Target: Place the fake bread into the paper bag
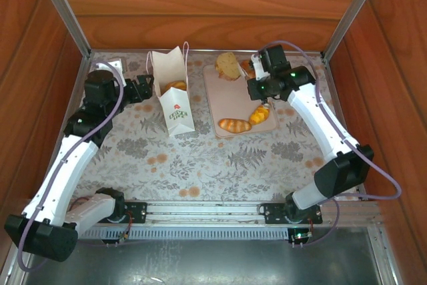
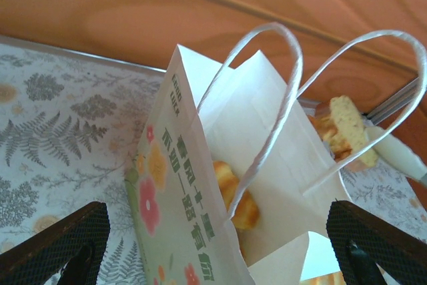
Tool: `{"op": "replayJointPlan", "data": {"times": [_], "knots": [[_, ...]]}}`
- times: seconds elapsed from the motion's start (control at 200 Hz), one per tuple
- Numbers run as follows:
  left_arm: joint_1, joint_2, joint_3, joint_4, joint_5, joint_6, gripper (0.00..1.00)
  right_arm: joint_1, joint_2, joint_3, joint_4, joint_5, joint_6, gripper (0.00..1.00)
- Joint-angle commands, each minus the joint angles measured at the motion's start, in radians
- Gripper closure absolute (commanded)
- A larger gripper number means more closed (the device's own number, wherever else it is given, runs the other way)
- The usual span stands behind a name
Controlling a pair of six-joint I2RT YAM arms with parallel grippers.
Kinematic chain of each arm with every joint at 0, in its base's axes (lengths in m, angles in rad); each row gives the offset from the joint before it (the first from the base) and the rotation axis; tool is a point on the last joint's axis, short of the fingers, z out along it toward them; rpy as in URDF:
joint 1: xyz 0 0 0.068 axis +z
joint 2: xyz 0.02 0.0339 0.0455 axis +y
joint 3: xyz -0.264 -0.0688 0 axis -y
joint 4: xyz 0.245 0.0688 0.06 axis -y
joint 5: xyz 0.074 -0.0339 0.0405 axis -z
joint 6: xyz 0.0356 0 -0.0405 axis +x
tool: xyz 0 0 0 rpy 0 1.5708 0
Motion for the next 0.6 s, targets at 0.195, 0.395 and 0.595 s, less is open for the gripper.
{"op": "replayJointPlan", "data": {"times": [0.195,0.395,0.595], "knots": [[0.008,0.078,0.034,-0.006,-0.026,-0.04,0.1,0.047,-0.098,0.132,0.0,-0.072,0.055,0.86],[0.014,0.143,0.061,0.009,-0.016,-0.075,0.11,0.096,-0.107,0.236,-0.014,-0.073,0.075,0.86],[0.033,0.179,0.061,0.037,0.035,-0.113,0.24,0.162,-0.079,0.354,-0.009,-0.069,0.101,0.87]]}}
